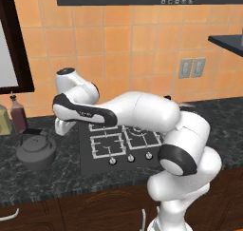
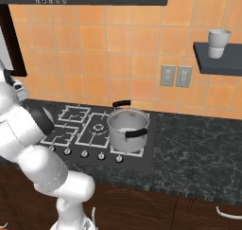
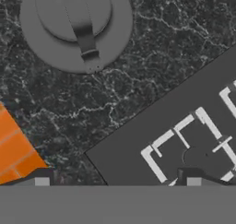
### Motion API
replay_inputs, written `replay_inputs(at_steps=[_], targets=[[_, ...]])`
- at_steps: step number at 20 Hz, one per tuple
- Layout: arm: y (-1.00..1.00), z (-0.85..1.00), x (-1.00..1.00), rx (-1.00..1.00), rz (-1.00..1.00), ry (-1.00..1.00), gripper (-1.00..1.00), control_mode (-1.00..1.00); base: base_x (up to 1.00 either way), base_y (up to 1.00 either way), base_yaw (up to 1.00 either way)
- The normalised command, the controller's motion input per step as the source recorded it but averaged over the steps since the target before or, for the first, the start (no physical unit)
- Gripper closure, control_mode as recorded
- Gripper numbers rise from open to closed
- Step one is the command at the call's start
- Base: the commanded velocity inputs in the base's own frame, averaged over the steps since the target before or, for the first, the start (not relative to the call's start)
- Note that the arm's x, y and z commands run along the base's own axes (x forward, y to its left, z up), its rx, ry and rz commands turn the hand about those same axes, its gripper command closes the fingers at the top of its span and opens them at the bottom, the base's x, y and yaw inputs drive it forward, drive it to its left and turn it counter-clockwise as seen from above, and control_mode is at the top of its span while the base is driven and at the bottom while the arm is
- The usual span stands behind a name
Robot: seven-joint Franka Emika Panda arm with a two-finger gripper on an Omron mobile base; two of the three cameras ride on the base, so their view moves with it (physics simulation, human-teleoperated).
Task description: Pick the kettle from the counter and place it on a stove burner. Then turn the burner on.
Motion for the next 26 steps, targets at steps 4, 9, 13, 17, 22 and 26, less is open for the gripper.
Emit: replay_inputs(at_steps=[4, 9, 13, 17, 22, 26], targets=[[0.61, -0.13, 0.27, 0.13, 0.32, 0.0, -1.0, -1.0, 0.0, 0.0, 0.0], [0.84, -0.17, 0.31, 0.08, 0.44, 0.07, -1.0, -1.0, 0.0, 0.0, 0.0], [0.83, -0.13, 0.41, 0.01, 0.38, 0.1, -1.0, -1.0, 0.0, 0.0, 0.0], [0.66, -0.03, 0.32, -0.02, 0.12, 0.14, -1.0, -1.0, 0.0, 0.0, 0.0], [0.41, -0.02, 0.51, -0.02, 0.0, 0.09, -1.0, -1.0, 0.0, 0.0, 0.0], [0.0, -0.21, -0.11, 0.0, 0.0, 0.0, -1.0, -1.0, 0.0, 0.0, 0.0]])
